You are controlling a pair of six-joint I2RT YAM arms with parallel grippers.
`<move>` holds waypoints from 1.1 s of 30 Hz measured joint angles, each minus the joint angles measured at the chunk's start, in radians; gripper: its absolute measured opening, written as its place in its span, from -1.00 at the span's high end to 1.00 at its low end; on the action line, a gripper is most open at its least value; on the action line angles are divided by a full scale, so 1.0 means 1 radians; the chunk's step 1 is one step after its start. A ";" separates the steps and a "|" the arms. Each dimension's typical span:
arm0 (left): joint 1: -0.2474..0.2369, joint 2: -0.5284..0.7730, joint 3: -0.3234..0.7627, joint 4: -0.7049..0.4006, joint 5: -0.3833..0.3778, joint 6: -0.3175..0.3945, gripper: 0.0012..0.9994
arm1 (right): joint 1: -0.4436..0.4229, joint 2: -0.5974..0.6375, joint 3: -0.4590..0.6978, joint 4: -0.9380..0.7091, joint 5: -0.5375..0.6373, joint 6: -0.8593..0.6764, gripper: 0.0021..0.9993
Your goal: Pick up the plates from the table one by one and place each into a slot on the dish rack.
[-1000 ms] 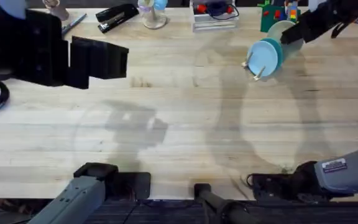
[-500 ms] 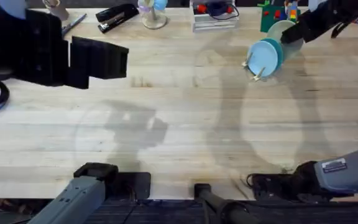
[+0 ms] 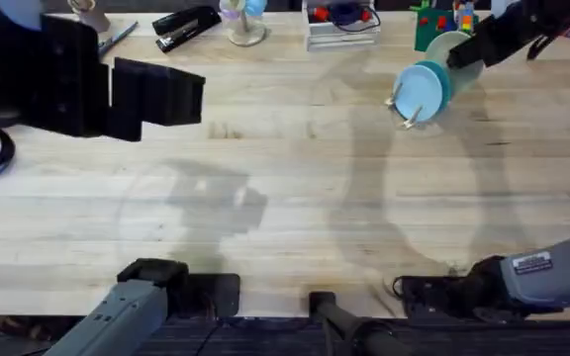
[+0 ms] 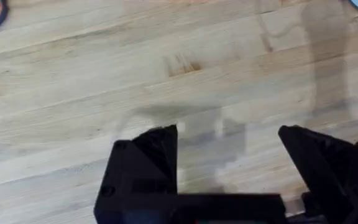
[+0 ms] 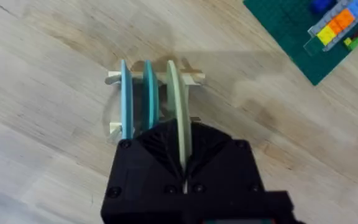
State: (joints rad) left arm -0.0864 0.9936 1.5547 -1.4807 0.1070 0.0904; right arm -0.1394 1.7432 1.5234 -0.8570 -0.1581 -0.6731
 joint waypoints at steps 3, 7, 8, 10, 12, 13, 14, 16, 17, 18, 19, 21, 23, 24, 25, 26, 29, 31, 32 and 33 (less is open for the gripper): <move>0.000 0.000 0.000 0.000 0.000 0.000 -0.99 | 0.000 0.000 0.000 0.000 0.000 0.000 0.94; 0.000 0.000 0.000 0.000 0.000 0.000 -0.99 | 0.000 0.000 0.000 0.000 0.000 0.003 0.94; 0.000 0.000 0.000 0.000 0.000 0.000 -0.99 | 0.000 0.000 0.000 0.000 0.000 0.004 0.94; 0.000 0.000 0.000 0.000 0.000 0.000 -0.99 | 0.000 0.000 0.000 0.000 0.000 0.009 0.94; 0.000 0.000 0.000 0.000 0.000 0.000 -0.99 | 0.000 0.000 0.000 0.000 0.000 0.018 0.94; 0.000 0.000 0.000 0.000 0.000 0.000 -0.99 | 0.000 0.000 0.000 -0.001 0.000 0.023 0.94; 0.000 0.000 0.000 0.000 0.000 0.000 -0.99 | 0.000 0.000 0.000 -0.002 0.000 0.028 0.94; 0.000 0.000 0.000 0.000 0.000 0.000 -0.99 | 0.000 0.000 0.000 -0.003 0.000 0.037 0.94; 0.000 0.000 0.000 0.000 0.000 0.000 -0.99 | 0.000 0.000 0.000 -0.003 0.000 0.038 0.94; 0.000 0.000 0.000 0.000 0.000 0.000 -0.99 | 0.000 0.000 0.000 -0.003 0.000 0.041 0.94; 0.000 0.000 0.000 0.000 0.000 0.000 -0.99 | 0.000 0.000 0.000 -0.003 0.000 0.042 0.94; 0.000 0.000 0.000 0.000 0.000 0.000 -0.99 | 0.000 0.000 0.000 -0.003 0.000 0.042 0.94; 0.000 0.000 0.000 0.000 0.000 0.000 -0.99 | 0.000 0.000 0.000 -0.003 0.000 0.045 0.94; 0.000 0.000 0.000 0.000 0.000 0.000 -0.99 | 0.000 0.000 0.000 -0.003 0.000 0.045 0.94; 0.000 0.000 0.000 0.000 0.000 0.000 -0.99 | 0.000 0.000 0.000 -0.003 0.000 0.045 0.94; 0.000 0.000 0.000 0.000 0.000 0.000 -0.99 | 0.000 0.000 0.000 -0.003 0.000 0.045 0.94; 0.000 0.000 0.000 0.000 0.000 0.000 -0.99 | 0.000 0.000 0.000 -0.003 0.000 0.045 0.94; 0.000 0.000 0.000 0.000 0.000 0.000 -0.99 | 0.000 0.000 0.000 -0.003 0.000 0.045 0.94; 0.000 0.000 0.000 0.000 0.000 0.000 -0.99 | 0.000 0.000 0.000 -0.003 0.000 0.045 0.94; 0.000 0.000 0.000 0.000 0.000 0.000 -0.99 | 0.000 0.000 0.000 -0.003 0.000 0.045 0.94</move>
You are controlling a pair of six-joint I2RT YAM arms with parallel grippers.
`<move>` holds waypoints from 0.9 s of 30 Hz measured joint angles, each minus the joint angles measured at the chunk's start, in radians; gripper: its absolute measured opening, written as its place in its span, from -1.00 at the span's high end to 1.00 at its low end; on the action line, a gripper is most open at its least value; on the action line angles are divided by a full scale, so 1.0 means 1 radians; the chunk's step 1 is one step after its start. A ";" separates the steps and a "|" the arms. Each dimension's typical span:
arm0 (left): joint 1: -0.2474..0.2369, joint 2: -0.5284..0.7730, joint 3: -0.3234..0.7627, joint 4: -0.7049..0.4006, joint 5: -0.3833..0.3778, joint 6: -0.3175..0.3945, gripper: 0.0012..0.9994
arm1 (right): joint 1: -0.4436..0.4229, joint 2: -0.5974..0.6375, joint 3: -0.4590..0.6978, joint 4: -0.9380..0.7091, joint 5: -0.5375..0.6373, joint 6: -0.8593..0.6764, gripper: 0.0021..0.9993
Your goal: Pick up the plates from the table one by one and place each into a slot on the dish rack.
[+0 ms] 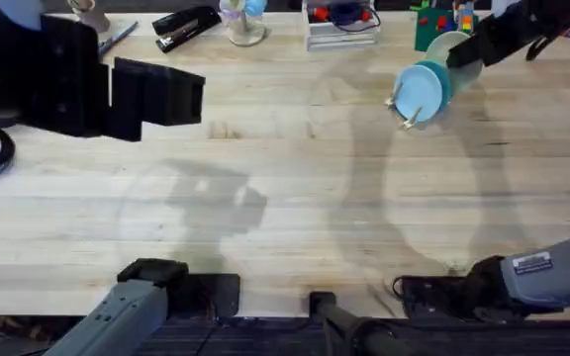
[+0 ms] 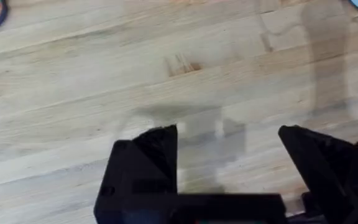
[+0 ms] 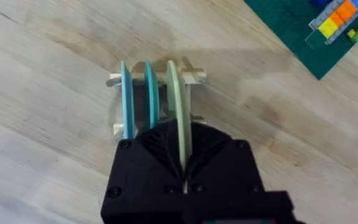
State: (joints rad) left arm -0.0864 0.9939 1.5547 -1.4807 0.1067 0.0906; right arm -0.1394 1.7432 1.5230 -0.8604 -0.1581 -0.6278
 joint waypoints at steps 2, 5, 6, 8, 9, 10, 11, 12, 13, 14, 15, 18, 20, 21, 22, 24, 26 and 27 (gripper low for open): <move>0.000 0.000 0.000 0.000 0.000 0.000 -0.99 | 0.000 0.001 0.000 0.000 0.000 0.000 0.94; 0.000 0.000 0.000 0.000 0.000 0.000 -0.99 | 0.000 0.012 0.000 0.000 0.000 0.000 0.94; 0.000 0.000 0.000 0.000 0.000 0.000 -0.99 | 0.000 0.020 0.000 0.000 0.000 0.000 0.94; 0.000 0.000 0.000 0.000 0.000 0.000 -0.99 | 0.000 0.037 0.000 0.000 0.000 0.000 0.94; 0.000 0.000 0.000 0.000 0.000 0.000 -0.99 | 0.000 0.044 0.000 0.000 0.000 0.000 0.94; 0.000 0.000 0.000 0.000 0.000 0.000 -0.99 | 0.000 0.049 0.000 0.000 0.000 0.000 0.94; 0.000 0.000 0.000 0.000 0.000 0.000 -0.99 | 0.000 0.052 -0.001 0.000 -0.001 0.000 0.94; 0.000 0.000 0.000 0.000 0.000 0.000 -0.99 | 0.000 0.053 -0.002 0.000 -0.001 0.000 0.94; 0.000 0.000 0.000 0.000 0.000 0.000 -0.99 | 0.000 0.052 -0.002 0.000 -0.001 0.000 0.94; 0.000 0.000 0.000 0.000 0.000 0.000 -0.99 | 0.000 0.052 -0.002 0.000 -0.001 0.000 0.94; 0.000 0.000 0.000 0.000 0.000 0.000 -0.99 | 0.000 0.052 -0.002 0.000 -0.002 0.000 0.94; 0.000 0.000 0.000 0.000 0.000 0.000 -0.99 | 0.000 0.052 -0.002 0.000 -0.002 0.000 0.94; 0.000 0.000 0.000 0.000 0.000 0.000 -0.99 | 0.000 0.053 -0.002 0.000 -0.003 0.000 0.94; 0.000 0.000 0.000 0.000 0.000 0.000 -0.99 | 0.000 0.053 -0.002 0.000 -0.003 0.000 0.94; 0.000 0.000 0.000 0.000 0.000 0.000 -0.99 | 0.000 0.052 -0.002 0.000 -0.003 0.000 0.94; 0.000 0.000 0.000 0.000 0.000 0.000 -0.99 | 0.000 0.053 -0.002 0.000 -0.003 0.000 0.94; 0.000 0.000 0.000 0.000 0.000 0.000 -0.99 | 0.000 0.053 -0.002 0.000 -0.003 0.000 0.94; 0.000 0.000 0.000 0.000 0.000 0.000 -0.99 | 0.000 0.052 -0.002 0.000 -0.003 0.000 0.94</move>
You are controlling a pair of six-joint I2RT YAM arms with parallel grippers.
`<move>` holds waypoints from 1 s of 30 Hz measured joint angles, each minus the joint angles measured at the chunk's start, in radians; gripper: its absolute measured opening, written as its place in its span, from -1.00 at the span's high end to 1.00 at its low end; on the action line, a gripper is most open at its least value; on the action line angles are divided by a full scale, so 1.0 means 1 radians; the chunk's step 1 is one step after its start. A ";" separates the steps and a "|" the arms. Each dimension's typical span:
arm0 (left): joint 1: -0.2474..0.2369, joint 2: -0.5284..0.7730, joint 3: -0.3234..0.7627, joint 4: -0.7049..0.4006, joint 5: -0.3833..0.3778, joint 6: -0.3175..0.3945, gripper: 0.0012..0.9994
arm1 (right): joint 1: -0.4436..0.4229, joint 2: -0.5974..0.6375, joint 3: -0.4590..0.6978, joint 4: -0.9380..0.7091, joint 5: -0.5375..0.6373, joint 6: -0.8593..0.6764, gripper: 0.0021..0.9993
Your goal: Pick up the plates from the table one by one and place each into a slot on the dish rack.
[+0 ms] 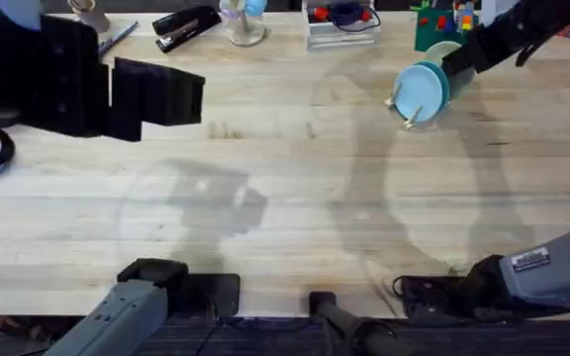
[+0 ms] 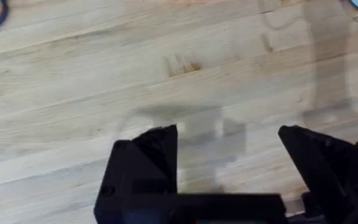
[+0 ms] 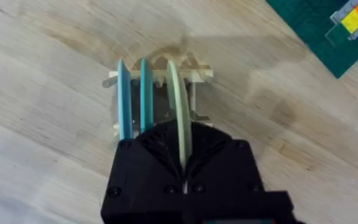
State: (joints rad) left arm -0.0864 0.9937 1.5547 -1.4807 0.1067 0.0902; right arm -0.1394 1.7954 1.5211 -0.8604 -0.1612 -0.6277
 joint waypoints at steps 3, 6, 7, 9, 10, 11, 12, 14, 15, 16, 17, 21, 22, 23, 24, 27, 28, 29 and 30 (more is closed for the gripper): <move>0.000 0.000 0.000 0.000 0.000 0.000 -0.99 | 0.000 0.000 0.000 0.000 0.000 0.000 0.94; 0.000 0.000 0.000 0.000 0.000 0.000 -0.99 | 0.000 0.000 0.000 0.000 0.000 0.000 0.94; 0.000 0.000 0.000 0.000 0.000 0.000 -0.99 | 0.000 0.000 0.000 0.000 0.000 0.000 0.94; 0.000 0.000 0.000 0.000 0.000 0.000 -0.99 | 0.000 0.000 0.000 0.000 0.000 0.001 0.93; 0.000 0.000 0.000 0.000 0.000 0.000 -0.99 | 0.000 0.000 0.000 0.000 -0.001 0.003 0.87; 0.000 0.000 0.000 0.000 0.000 0.000 -0.99 | 0.000 0.000 0.000 0.000 -0.002 0.003 0.80; 0.000 0.000 0.000 0.000 0.000 0.000 -0.99 | 0.000 0.000 0.000 0.001 -0.002 0.003 0.73; 0.000 0.000 0.000 0.000 0.000 0.000 -0.99 | 0.000 0.000 0.000 0.001 -0.002 0.003 0.68; 0.000 0.000 0.000 0.000 0.000 0.000 -0.99 | 0.000 0.000 0.000 0.001 -0.002 0.003 0.67; 0.000 0.000 0.000 0.000 0.000 0.000 -0.99 | 0.000 0.000 0.000 0.001 -0.002 0.003 0.65; 0.000 0.000 0.000 0.000 0.000 0.000 -0.99 | 0.000 0.000 0.000 0.001 -0.002 0.003 0.64; 0.000 0.000 0.000 0.000 0.000 0.000 -0.99 | 0.000 0.000 0.000 0.001 -0.002 0.003 0.64; 0.000 0.000 0.000 0.000 0.000 0.000 -0.99 | 0.000 0.000 0.000 0.001 -0.002 0.003 0.64; 0.000 0.000 0.000 0.000 0.000 0.000 -0.99 | 0.000 0.000 0.000 0.000 -0.002 0.003 0.64; 0.000 0.000 0.000 0.000 0.000 0.000 -0.99 | 0.000 0.000 0.000 0.000 -0.002 0.003 0.64; 0.000 0.000 0.000 0.000 0.000 0.000 -0.99 | 0.000 0.000 0.000 0.000 -0.002 0.003 0.64; 0.000 0.000 0.000 0.000 0.000 0.000 -0.99 | 0.000 0.000 0.000 0.000 -0.002 0.003 0.63; 0.000 0.000 0.000 0.000 0.000 0.000 -0.99 | 0.000 0.000 0.000 0.000 -0.002 0.003 0.63; 0.000 0.000 0.000 0.000 0.000 0.000 -0.99 | 0.000 -0.001 0.000 0.000 -0.001 0.003 0.62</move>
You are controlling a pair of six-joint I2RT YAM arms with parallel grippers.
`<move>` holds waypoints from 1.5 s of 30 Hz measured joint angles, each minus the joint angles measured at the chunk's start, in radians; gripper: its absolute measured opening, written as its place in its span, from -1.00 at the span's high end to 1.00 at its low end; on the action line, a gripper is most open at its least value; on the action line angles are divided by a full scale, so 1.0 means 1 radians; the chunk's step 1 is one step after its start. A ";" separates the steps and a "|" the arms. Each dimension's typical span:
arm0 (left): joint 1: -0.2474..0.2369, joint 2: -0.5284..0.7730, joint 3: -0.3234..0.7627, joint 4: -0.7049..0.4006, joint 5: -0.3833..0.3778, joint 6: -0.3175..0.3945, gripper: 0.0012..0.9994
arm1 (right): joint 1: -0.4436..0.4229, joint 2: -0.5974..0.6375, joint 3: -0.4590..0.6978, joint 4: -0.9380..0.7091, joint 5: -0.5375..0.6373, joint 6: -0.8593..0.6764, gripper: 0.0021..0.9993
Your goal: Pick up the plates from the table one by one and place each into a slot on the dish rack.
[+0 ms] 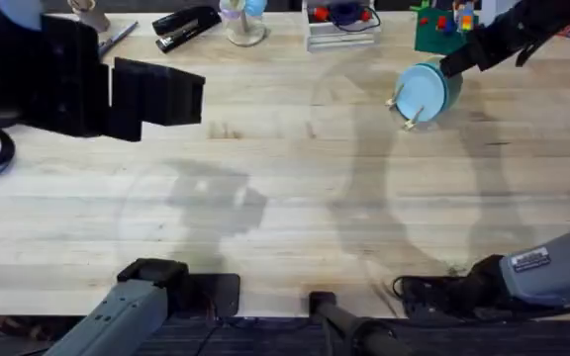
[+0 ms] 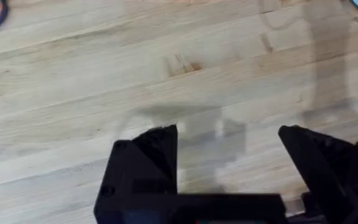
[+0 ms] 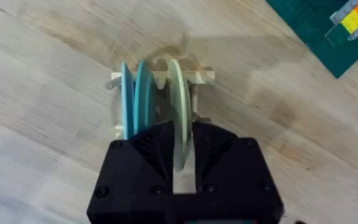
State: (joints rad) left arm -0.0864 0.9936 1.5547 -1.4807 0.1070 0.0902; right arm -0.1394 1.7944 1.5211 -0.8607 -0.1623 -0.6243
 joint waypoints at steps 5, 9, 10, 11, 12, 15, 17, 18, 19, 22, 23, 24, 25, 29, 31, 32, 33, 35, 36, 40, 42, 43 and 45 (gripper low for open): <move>0.000 0.000 0.000 0.000 0.000 0.000 -0.99 | 0.000 -0.051 -0.001 -0.001 0.009 0.000 0.54; 0.000 0.000 0.000 0.000 0.000 0.000 -0.99 | 0.000 -0.159 -0.001 -0.001 0.025 0.017 0.35; 0.000 0.000 0.000 0.000 0.000 0.000 -0.99 | 0.000 -0.190 -0.001 -0.002 0.031 0.024 0.25; 0.000 0.000 0.000 0.000 0.000 0.000 -0.99 | 0.000 -0.214 -0.001 -0.003 0.036 0.031 0.14; 0.000 0.000 0.000 0.000 0.000 0.000 -0.99 | 0.000 -0.243 -0.001 -0.007 0.039 0.043 -0.02; 0.000 0.000 0.000 0.000 0.000 0.000 -0.99 | 0.000 -0.311 -0.001 -0.036 0.046 0.074 -0.73; 0.000 0.000 0.000 0.000 0.000 0.000 -0.99 | 0.000 -0.352 -0.001 -0.071 0.048 0.092 -0.97; 0.000 0.000 0.000 0.000 0.000 0.000 -0.99 | 0.000 -0.371 -0.001 -0.094 0.050 0.102 -0.98; 0.000 0.000 0.000 0.000 0.000 0.000 -0.99 | 0.000 -0.392 -0.001 -0.121 0.050 0.113 -0.99; 0.000 0.000 0.000 -0.001 0.000 0.000 -0.99 | 0.000 -0.457 -0.001 -0.189 0.051 0.150 -0.99; 0.000 0.000 0.000 -0.001 0.000 0.000 -0.99 | 0.000 -0.481 -0.001 -0.209 0.051 0.161 -0.99; 0.000 0.000 0.000 -0.001 0.000 0.000 -0.99 | 0.000 -0.508 -0.001 -0.226 0.051 0.173 -0.99; 0.000 0.000 0.000 -0.001 0.000 0.000 -0.99 | 0.000 -0.530 -0.001 -0.238 0.051 0.178 -0.99; 0.000 0.000 0.000 -0.007 0.000 0.000 -0.99 | 0.000 -0.626 -0.001 -0.295 0.051 0.196 -0.99; 0.000 0.000 0.000 -0.008 0.000 0.000 -0.99 | 0.000 -0.668 -0.001 -0.318 0.051 0.203 -0.99; 0.000 0.000 0.000 -0.008 0.000 0.000 -0.99 | 0.000 -0.688 -0.001 -0.327 0.051 0.208 -0.99; 0.000 0.000 0.000 -0.008 0.000 0.000 -0.99 | 0.000 -0.704 -0.001 -0.332 0.051 0.212 -0.99; 0.000 0.000 0.000 -0.007 0.000 0.000 -0.99 | 0.000 -0.735 -0.001 -0.334 0.051 0.218 -0.99; 0.000 0.000 0.000 -0.007 0.000 0.000 -0.99 | 0.000 -0.749 -0.001 -0.334 0.051 0.221 -0.99; 0.000 0.000 0.000 -0.007 0.000 0.000 -0.99 | 0.000 -0.795 -0.001 -0.334 0.051 0.228 -0.99; 0.000 0.000 0.000 -0.007 0.000 0.000 -0.99 | 0.000 -0.814 -0.001 -0.335 0.051 0.228 -0.99; 0.000 0.000 0.000 -0.007 0.000 0.000 -0.99 | 0.000 -0.820 -0.001 -0.335 0.051 0.228 -0.99; 0.000 0.000 0.000 -0.007 0.000 0.000 -0.99 | 0.000 -0.827 -0.001 -0.336 0.051 0.228 -0.99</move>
State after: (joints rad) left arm -0.0864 0.9936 1.5547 -1.4879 0.1070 0.0905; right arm -0.1394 0.9676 1.5204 -1.1963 -0.1116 -0.3960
